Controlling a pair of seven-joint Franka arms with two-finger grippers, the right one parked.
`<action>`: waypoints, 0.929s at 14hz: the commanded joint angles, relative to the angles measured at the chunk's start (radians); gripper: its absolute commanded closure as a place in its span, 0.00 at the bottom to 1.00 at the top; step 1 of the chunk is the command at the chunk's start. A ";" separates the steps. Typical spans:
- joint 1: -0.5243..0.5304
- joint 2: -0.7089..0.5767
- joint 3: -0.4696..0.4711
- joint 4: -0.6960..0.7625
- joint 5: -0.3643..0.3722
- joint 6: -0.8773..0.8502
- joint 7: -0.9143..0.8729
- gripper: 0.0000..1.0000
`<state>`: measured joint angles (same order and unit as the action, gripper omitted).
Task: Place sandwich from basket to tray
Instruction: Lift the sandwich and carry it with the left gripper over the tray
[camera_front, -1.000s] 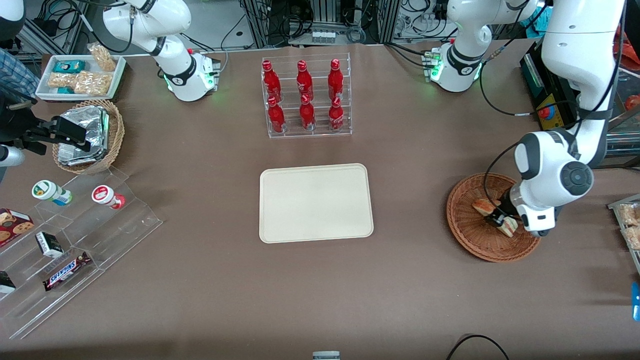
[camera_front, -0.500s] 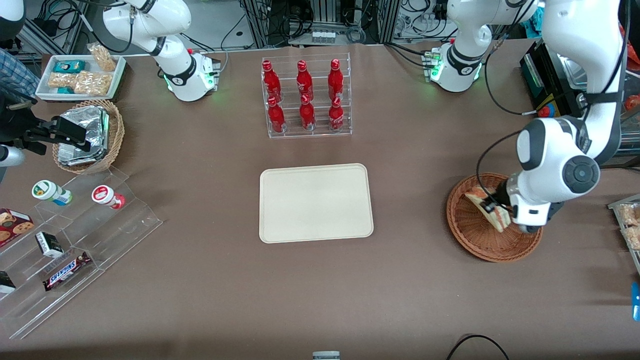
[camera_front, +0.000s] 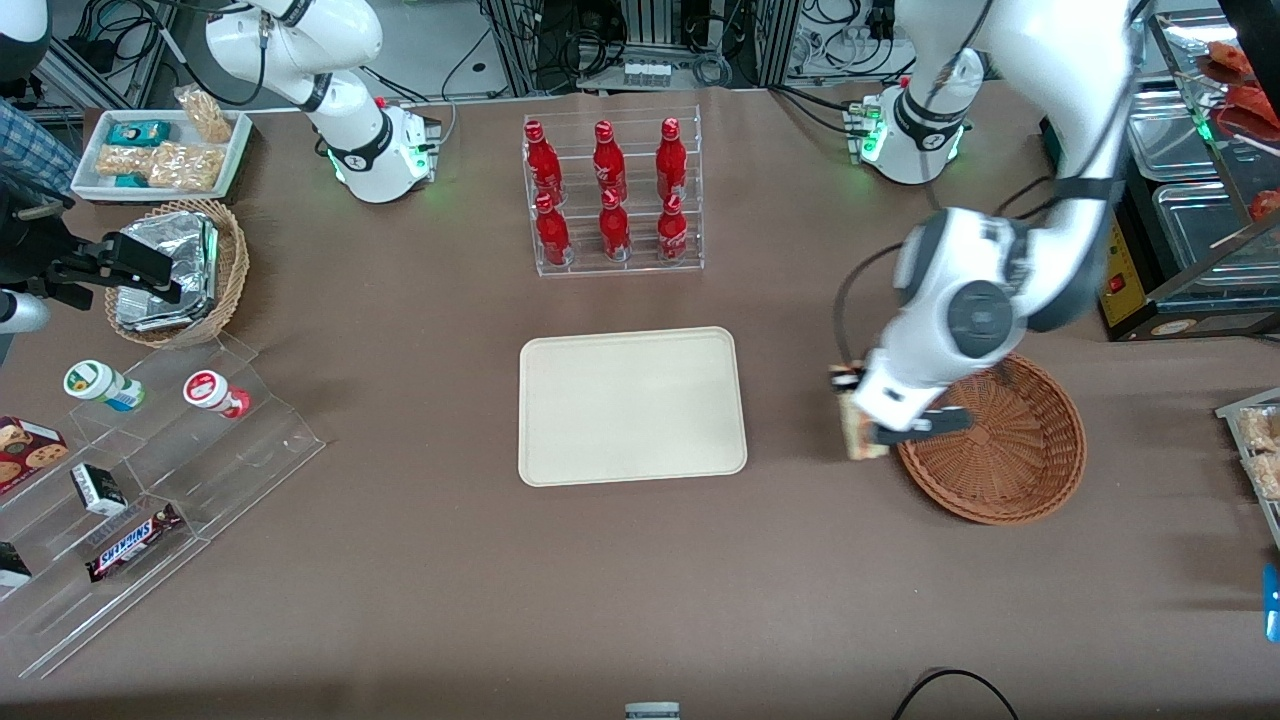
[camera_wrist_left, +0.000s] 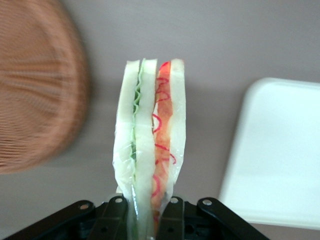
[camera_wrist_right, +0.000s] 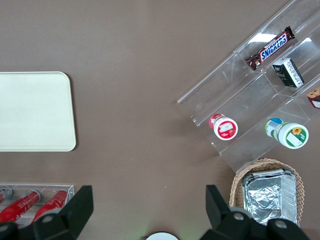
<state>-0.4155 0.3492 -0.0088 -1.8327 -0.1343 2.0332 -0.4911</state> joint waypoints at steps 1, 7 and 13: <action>-0.118 0.147 0.015 0.165 -0.094 -0.002 -0.045 1.00; -0.310 0.376 0.015 0.450 -0.094 -0.004 -0.291 1.00; -0.364 0.513 0.000 0.598 -0.102 -0.001 -0.345 1.00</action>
<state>-0.7704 0.8037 -0.0104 -1.3216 -0.2199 2.0514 -0.8182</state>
